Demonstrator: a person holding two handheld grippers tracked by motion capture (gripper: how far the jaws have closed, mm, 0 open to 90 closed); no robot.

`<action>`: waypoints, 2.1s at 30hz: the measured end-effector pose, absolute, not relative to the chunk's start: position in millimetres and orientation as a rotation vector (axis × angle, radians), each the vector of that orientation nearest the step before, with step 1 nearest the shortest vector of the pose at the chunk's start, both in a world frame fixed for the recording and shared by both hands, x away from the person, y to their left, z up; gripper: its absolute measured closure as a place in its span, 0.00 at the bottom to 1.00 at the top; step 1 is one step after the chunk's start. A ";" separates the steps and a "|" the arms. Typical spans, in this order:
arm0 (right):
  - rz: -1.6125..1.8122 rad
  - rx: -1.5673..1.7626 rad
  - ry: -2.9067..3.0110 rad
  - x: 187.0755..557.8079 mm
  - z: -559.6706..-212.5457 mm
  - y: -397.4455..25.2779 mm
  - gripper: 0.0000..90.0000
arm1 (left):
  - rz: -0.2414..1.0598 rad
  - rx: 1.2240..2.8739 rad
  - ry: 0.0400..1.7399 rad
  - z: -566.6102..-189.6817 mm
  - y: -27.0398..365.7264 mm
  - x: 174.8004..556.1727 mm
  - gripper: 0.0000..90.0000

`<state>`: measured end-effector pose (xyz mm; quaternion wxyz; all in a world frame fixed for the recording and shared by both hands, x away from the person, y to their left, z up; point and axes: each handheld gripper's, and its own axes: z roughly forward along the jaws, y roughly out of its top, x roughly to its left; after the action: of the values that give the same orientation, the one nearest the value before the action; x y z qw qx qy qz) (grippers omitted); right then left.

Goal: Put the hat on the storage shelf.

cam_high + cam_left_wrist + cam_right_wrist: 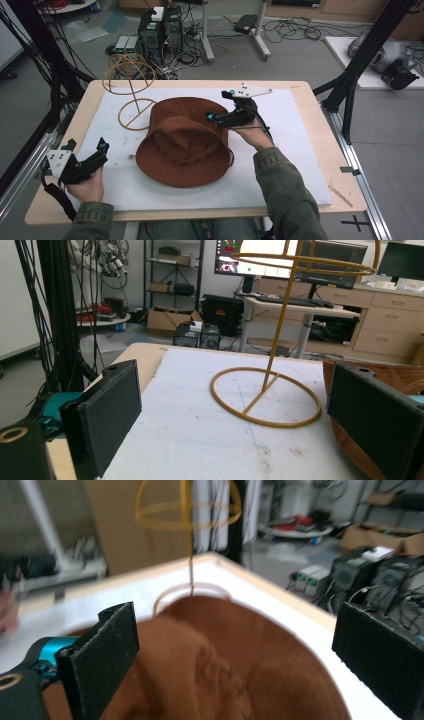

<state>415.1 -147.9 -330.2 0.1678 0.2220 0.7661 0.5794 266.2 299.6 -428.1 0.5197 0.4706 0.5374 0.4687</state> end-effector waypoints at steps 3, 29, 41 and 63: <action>1.602 0.569 2.255 415.4 -334.9 -146.6 0.05 | 1.119 1.128 1.292 -428.7 300.0 266.5 0.09; 0.934 0.286 2.767 422.3 -392.7 -112.0 0.83 | 1.094 1.130 1.297 -431.3 299.1 268.3 0.09; 0.954 0.524 2.745 421.4 -389.0 -113.9 0.99 | 1.076 1.126 1.300 -431.9 300.1 268.3 0.11; 1.445 0.739 2.544 410.7 -378.1 -169.8 0.99 | 1.067 1.141 1.291 -432.8 297.8 268.8 0.13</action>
<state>410.7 -169.8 -378.1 0.0617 0.2445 0.8414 0.4779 268.8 297.8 -432.8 0.5290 0.4779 0.5405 0.4468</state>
